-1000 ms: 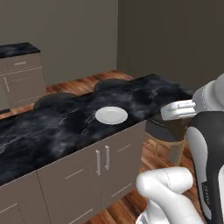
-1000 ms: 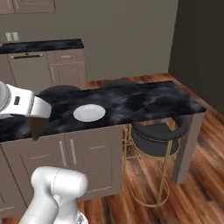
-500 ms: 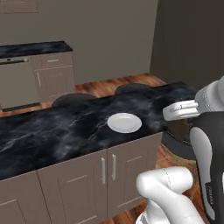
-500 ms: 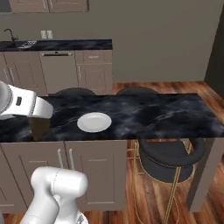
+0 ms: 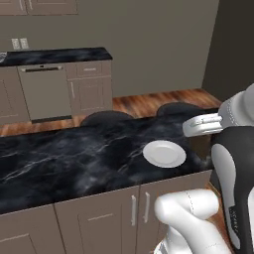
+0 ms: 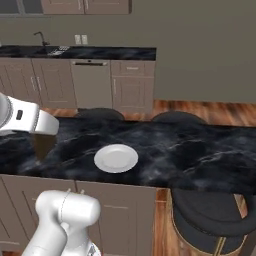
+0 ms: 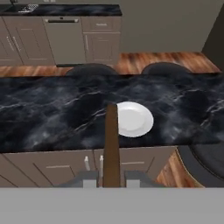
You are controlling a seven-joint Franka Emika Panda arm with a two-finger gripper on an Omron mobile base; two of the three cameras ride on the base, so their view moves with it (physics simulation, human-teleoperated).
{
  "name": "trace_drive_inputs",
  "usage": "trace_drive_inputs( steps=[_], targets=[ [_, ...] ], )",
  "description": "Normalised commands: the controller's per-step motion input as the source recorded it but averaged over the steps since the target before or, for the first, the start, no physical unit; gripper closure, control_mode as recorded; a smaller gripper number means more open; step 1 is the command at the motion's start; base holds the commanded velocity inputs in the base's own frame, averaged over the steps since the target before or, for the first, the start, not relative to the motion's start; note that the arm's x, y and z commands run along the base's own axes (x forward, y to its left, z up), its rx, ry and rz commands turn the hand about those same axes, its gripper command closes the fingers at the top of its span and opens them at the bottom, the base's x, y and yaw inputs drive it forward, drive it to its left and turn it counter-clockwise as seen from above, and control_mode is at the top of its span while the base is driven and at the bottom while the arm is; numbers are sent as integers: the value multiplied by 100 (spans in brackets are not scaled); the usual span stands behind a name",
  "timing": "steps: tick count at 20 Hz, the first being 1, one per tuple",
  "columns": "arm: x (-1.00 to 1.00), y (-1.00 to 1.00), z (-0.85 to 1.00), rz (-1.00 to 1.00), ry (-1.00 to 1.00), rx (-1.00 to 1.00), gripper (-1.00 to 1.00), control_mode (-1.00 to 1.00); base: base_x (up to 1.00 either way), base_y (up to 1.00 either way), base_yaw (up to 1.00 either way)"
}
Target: Start the toaster. Once the lever pops up, take the bread to the plate on the dining counter.
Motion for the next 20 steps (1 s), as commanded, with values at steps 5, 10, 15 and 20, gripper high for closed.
trace_drive_inputs(
  steps=[5, 10, 15, 20],
  targets=[
    [0, 0, 0, 0, 0, 0, 100, 100, 21, -64, 17],
    [0, 0, 0, 0, 0, 0, 100, 100, 15, -68, 16],
    [0, 0, 0, 0, 0, 0, 100, 100, 22, -35, 10],
    [0, 0, 0, 0, 0, 0, 100, 100, 29, 1, 1]
  ],
)
